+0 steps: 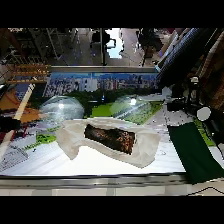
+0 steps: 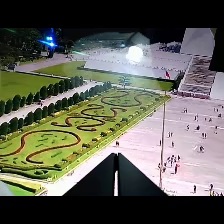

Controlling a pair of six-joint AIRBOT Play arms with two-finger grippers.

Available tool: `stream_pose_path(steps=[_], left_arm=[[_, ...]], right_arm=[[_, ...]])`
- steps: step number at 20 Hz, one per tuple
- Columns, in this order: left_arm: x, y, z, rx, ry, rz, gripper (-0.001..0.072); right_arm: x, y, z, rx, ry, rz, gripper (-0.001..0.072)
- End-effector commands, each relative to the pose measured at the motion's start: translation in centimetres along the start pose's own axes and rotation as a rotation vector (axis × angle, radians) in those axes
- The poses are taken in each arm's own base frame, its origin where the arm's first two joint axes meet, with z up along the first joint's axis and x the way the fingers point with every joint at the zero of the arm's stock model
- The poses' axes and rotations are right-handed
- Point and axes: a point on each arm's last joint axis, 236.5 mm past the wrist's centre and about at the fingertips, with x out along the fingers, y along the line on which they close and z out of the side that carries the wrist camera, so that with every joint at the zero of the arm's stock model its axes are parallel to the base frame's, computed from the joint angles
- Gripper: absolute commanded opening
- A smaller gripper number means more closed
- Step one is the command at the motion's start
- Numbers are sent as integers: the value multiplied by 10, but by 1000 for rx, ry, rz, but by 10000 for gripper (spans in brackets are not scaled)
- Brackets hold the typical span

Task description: Fold the clothes and pants, and hang the long-sleeved shirts on hangers.

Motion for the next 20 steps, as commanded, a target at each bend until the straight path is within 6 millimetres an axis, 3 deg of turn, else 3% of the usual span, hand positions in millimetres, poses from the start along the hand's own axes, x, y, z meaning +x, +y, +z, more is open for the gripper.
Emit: stream_pose_path(steps=[1, 10, 15, 16, 17, 19, 20], left_arm=[[-1, 0, 0, -1, -2, 1, 5], [0, 0, 1, -1, -5, 0, 5], [4, -46, 25, -91, -70, -207, 5], [5, -59, 28, -108, -72, -267, 35], [6, -69, 31, -112, -70, -314, 176], [10, -87, 37, -127, -61, -397, 550], [15, -94, 38, -130, -47, -427, 607]], right_arm=[[0, 0, 0, 0, 0, 1, 20], [0, 0, 0, 0, 0, 1, 20], [0, 2, 1, 12, -4, 5, 20], [0, 6, 4, 54, -16, 25, 20], [-1, 15, 9, 125, -33, 63, 20], [-6, 33, 22, 301, -70, 149, 20], [-10, 37, 28, 327, -85, 169, 20]])
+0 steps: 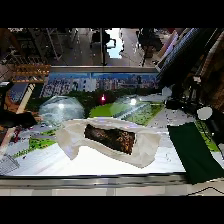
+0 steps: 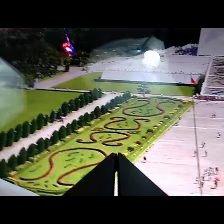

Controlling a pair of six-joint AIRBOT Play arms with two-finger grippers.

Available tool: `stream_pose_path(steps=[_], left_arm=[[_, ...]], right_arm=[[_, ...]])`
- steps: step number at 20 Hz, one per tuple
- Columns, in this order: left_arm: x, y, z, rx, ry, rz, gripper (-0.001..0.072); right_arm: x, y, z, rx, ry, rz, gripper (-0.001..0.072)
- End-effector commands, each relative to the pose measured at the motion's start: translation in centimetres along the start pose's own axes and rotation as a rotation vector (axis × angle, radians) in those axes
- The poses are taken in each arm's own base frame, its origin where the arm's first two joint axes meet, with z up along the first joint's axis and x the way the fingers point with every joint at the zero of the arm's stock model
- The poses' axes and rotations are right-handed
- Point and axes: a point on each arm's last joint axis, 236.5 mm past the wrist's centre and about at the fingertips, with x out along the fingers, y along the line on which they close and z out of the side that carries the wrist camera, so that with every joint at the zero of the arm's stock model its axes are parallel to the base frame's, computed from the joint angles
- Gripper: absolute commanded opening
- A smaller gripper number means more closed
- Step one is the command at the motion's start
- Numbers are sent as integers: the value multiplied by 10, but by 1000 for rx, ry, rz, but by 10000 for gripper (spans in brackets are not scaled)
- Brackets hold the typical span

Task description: Fold the clothes and pants, and hang the long-sleeved shirts on hangers.

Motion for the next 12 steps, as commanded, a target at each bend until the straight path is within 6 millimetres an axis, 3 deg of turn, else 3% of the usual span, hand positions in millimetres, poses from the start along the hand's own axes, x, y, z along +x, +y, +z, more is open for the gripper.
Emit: stream_pose_path(steps=[1, 2, 4, 6, 7, 8, 9, 10, 12], left_arm=[[19, -33, 1, -36, 43, -156, 607], [28, -36, -4, -34, 82, -171, 607], [50, -42, -20, -5, 185, -202, 605], [77, -45, -45, 4, 282, -227, 594], [91, -44, -57, -13, 307, -229, 594], [107, -41, -67, -12, 309, -226, 594], [122, -37, -73, -13, 297, -218, 594], [136, -33, -78, -10, 275, -205, 594], [154, -27, -76, -17, 219, -185, 597]], right_arm=[[-12, 27, 13, 166, -35, 107, 21], [-22, 33, 6, 140, -1, 123, 20], [-40, 26, -1, 27, 35, 76, 21], [-61, 2, -39, -138, 205, -30, 24], [-73, -3, -73, -157, 351, -29, 42], [-85, 5, -111, -174, 498, 40, 240], [-97, 24, -153, -199, 644, 168, 597], [-107, 44, -188, -148, 748, 270, 643], [-116, 85, -245, -22, 869, 444, 649]])
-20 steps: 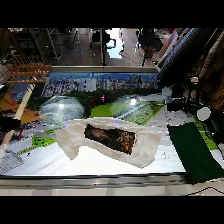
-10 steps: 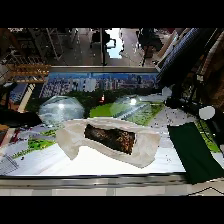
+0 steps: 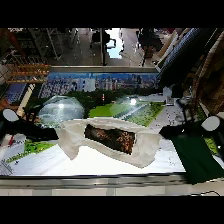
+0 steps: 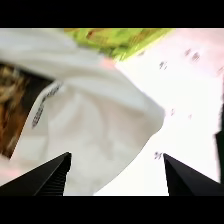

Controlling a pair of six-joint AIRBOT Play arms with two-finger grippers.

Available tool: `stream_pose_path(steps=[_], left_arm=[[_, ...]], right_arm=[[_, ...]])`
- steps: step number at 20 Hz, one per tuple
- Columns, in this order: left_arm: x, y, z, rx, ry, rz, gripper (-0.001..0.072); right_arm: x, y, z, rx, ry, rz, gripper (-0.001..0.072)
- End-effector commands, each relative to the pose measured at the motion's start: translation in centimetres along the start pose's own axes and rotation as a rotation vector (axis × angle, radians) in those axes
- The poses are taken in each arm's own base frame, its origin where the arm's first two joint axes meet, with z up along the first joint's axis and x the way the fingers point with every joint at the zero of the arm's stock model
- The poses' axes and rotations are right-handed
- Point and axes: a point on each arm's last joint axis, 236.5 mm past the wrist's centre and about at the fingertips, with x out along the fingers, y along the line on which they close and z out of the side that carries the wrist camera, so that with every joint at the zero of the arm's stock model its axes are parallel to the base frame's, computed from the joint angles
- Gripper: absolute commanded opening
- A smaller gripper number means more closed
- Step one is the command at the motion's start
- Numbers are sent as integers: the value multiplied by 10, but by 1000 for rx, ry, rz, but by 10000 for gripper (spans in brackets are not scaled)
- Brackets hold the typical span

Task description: Fold the clothes and pants, and hang the long-sleeved shirts on hangers.

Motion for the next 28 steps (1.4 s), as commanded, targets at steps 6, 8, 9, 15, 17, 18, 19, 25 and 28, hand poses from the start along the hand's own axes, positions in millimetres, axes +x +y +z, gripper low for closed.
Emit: stream_pose_path(steps=[6, 8, 9, 15, 17, 18, 19, 25, 28], left_arm=[[39, 28, 56, -31, -262, 58, 597], [48, 16, 64, 6, -278, 19, 581], [54, 8, 65, 27, -277, 2, 471], [63, -8, 47, 50, -186, -39, 5], [34, -10, 46, 56, -197, -55, 3], [8, -13, 51, 71, -224, -60, 3], [-26, -18, 57, 105, -265, -63, 3], [-338, -163, 60, 405, -908, -230, 3], [-511, -259, -12, 599, -1450, -157, 3]], right_arm=[[75, 49, -123, 113, 286, 219, 648], [84, 42, -111, 152, 242, 194, 647], [90, 38, -110, 181, 245, 183, 634], [114, 48, -133, 213, 396, 218, 22], [91, 50, -113, 146, 347, 206, 21], [70, 50, -98, 96, 298, 185, 20], [46, 51, -80, 49, 235, 152, 20], [-211, 107, 24, -210, -553, -75, 19], [-390, 165, 24, -335, -1136, -166, 20]])
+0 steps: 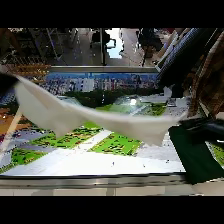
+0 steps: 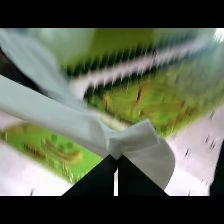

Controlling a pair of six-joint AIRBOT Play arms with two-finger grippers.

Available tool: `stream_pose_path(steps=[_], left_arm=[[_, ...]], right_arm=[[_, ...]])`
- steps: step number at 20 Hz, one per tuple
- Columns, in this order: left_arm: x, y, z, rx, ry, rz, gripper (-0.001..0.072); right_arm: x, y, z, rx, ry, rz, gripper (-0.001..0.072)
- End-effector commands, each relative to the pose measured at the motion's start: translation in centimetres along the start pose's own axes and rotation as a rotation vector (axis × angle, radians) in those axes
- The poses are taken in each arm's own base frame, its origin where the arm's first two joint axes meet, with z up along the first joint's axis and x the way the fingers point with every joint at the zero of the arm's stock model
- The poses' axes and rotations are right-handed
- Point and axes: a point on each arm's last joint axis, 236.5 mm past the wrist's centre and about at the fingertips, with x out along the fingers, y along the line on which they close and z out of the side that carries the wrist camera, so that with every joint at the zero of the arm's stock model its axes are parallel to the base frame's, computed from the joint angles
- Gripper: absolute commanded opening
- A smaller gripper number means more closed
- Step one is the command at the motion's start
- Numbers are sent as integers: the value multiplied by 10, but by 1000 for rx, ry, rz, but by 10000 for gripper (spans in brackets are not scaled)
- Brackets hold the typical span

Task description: Fold the clothes and pants, and hang the long-sleeved shirts on hangers.

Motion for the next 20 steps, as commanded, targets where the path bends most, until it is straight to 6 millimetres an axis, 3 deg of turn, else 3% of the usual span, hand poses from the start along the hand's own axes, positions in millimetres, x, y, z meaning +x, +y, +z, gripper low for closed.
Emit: stream_pose_path(steps=[1, 2, 4, 5, 6, 7, 8, 10, 12, 13, 15, 17, 19, 20], left_arm=[[-140, -147, 137, 338, -551, 60, 4], [-174, -174, 158, 433, -683, 161, 4], [-233, -221, 180, 554, -920, 302, 4], [-250, -236, 183, 577, -991, 319, 4], [-256, -241, 185, 583, -1020, 322, 4], [-254, -233, 188, 572, -1017, 325, 4], [-242, -215, 191, 540, -979, 310, 4], [-192, -169, 187, 388, -830, 148, 4], [-124, -93, 158, 203, -600, -6, 5], [-85, -44, 133, 104, -478, -45, 5], [6, 52, 66, -93, -235, -37, 5], [105, 132, -25, -192, 14, 48, 4], [186, 198, -97, -230, 137, 152, 4], [216, 223, -124, -268, 153, 180, 4]], right_arm=[[-188, 43, 118, -148, -664, -136, 20], [-239, 56, 137, -173, -837, -159, 20], [-308, 76, 157, -195, -1068, -163, 20], [-322, 81, 161, -196, -1116, -153, 20], [-322, 82, 166, -188, -1126, -140, 20], [-310, 77, 169, -182, -1097, -139, 20], [-285, 66, 175, -171, -1033, -140, 20], [-213, 36, 183, -140, -844, -145, 20], [-111, 4, 176, -82, -583, -100, 20], [-58, -11, 166, -45, -451, -67, 20], [61, -41, 133, 66, -204, 17, 21], [178, -67, 85, 183, -4, 87, 21], [275, -89, 38, 256, 100, 83, 21], [313, -95, 18, 275, 121, 71, 21]])
